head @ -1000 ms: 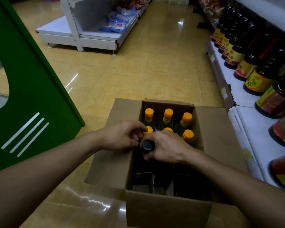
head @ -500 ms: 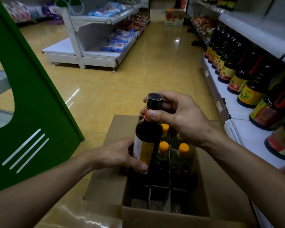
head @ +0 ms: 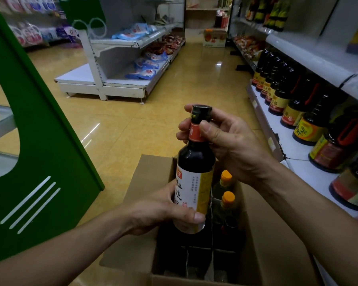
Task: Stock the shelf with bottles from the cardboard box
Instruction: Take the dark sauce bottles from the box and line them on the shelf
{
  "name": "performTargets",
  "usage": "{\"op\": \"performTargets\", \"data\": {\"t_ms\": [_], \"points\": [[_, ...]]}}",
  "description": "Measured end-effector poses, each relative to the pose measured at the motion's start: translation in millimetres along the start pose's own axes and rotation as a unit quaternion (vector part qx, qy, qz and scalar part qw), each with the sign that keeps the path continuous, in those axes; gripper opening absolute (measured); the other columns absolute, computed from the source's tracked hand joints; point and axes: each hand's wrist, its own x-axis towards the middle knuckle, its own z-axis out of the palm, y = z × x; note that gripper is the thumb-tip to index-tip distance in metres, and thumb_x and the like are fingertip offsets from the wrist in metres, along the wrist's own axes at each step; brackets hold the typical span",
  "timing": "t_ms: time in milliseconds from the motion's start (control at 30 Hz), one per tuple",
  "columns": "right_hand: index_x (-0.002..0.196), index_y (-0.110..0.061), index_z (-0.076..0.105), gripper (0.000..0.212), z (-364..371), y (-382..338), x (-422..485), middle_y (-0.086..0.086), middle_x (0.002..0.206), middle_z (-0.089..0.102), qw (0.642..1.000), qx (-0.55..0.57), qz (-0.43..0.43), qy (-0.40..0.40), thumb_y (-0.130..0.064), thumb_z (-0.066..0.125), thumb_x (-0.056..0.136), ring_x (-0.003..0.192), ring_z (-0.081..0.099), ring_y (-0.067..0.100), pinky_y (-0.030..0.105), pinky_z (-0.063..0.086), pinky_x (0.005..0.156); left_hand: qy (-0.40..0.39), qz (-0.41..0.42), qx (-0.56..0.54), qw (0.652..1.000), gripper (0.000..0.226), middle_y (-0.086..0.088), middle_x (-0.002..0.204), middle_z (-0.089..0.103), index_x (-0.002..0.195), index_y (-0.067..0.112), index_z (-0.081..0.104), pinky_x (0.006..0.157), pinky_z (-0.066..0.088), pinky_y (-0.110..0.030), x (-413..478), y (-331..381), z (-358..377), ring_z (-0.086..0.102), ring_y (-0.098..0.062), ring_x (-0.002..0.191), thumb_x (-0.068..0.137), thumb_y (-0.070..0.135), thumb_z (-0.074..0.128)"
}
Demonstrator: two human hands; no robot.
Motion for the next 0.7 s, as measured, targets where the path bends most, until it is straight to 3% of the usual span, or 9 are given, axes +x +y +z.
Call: {"op": "performTargets", "data": {"t_ms": [133,233,300,367,433,533,600,700], "points": [[0.145,-0.011,0.048,0.045,-0.4,-1.6,2.6,0.008,0.126,0.072,0.999,-0.024,0.013,0.026,-0.019,0.053,0.101,0.118,0.069,0.021,0.034,0.057,0.098,0.074,0.004,-0.043,0.996,0.066,-0.013,0.121,0.07,0.133,0.017,0.053,0.093,0.058,-0.034,6.7,-6.6,15.1,0.068,-0.028,0.112,0.075,0.015,0.084],[0.142,-0.028,0.05,0.047,4.3,1.4,0.7,-0.003,0.131,0.069,0.989,-0.135,0.04,0.043,-0.039,0.06,0.097,0.121,0.066,0.01,0.033,0.055,0.102,0.147,0.017,-0.068,0.987,0.064,-0.004,0.113,0.074,0.125,0.028,0.057,0.085,0.06,-0.031,11.2,-8.2,24.5,0.071,-0.025,0.107,0.07,0.018,0.087],[0.13,-0.038,0.052,0.042,10.8,5.8,-4.2,-0.008,0.127,0.067,0.979,-0.188,0.056,0.048,-0.049,0.057,0.09,0.116,0.064,0.001,0.024,0.053,0.098,0.186,0.039,-0.085,0.978,0.062,-0.005,0.108,0.075,0.123,0.028,0.059,0.08,0.06,-0.03,13.5,-5.9,28.5,0.073,-0.025,0.1,0.069,0.017,0.088],[0.134,-0.039,0.049,0.051,18.0,12.2,-9.5,-0.013,0.128,0.064,0.976,-0.197,0.069,0.057,-0.055,0.052,0.086,0.113,0.063,-0.005,0.019,0.051,0.093,0.226,0.06,-0.106,0.967,0.059,-0.007,0.104,0.076,0.121,0.023,0.059,0.075,0.059,-0.029,15.0,0.0,31.3,0.074,-0.021,0.091,0.072,0.014,0.09],[0.147,-0.042,0.035,0.067,23.4,22.5,-14.3,-0.02,0.134,0.057,0.973,-0.201,0.08,0.075,-0.059,0.056,0.085,0.116,0.061,-0.006,0.023,0.052,0.096,0.263,0.077,-0.122,0.954,0.051,-0.006,0.1,0.077,0.122,0.022,0.058,0.072,0.06,-0.03,16.9,5.8,32.9,0.075,-0.019,0.086,0.08,0.01,0.084],[0.153,-0.049,0.018,0.084,34.1,39.6,-21.1,-0.019,0.13,0.061,0.961,-0.242,0.1,0.087,-0.049,0.072,0.088,0.114,0.064,-0.005,0.021,0.056,0.092,0.299,0.107,-0.128,0.94,0.048,-0.006,0.107,0.077,0.127,0.023,0.053,0.082,0.064,-0.041,20.2,12.1,35.5,0.076,-0.022,0.096,0.089,0.0,0.072],[0.148,-0.039,0.031,0.076,39.4,45.9,-21.9,-0.018,0.122,0.066,0.958,-0.251,0.093,0.107,-0.04,0.077,0.088,0.107,0.065,-0.008,0.014,0.056,0.082,0.308,0.129,-0.107,0.937,0.053,-0.006,0.109,0.076,0.129,0.021,0.05,0.082,0.064,-0.037,19.7,13.6,35.9,0.076,-0.018,0.098,0.088,-0.008,0.068],[0.137,-0.027,0.048,0.058,30.6,39.7,-16.5,-0.01,0.116,0.07,0.968,-0.206,0.071,0.128,-0.027,0.08,0.088,0.105,0.069,-0.002,0.02,0.059,0.081,0.282,0.148,-0.048,0.947,0.069,0.001,0.115,0.072,0.133,0.032,0.045,0.075,0.061,-0.023,13.4,15.9,31.2,0.074,-0.008,0.099,0.085,-0.009,0.072]]}}
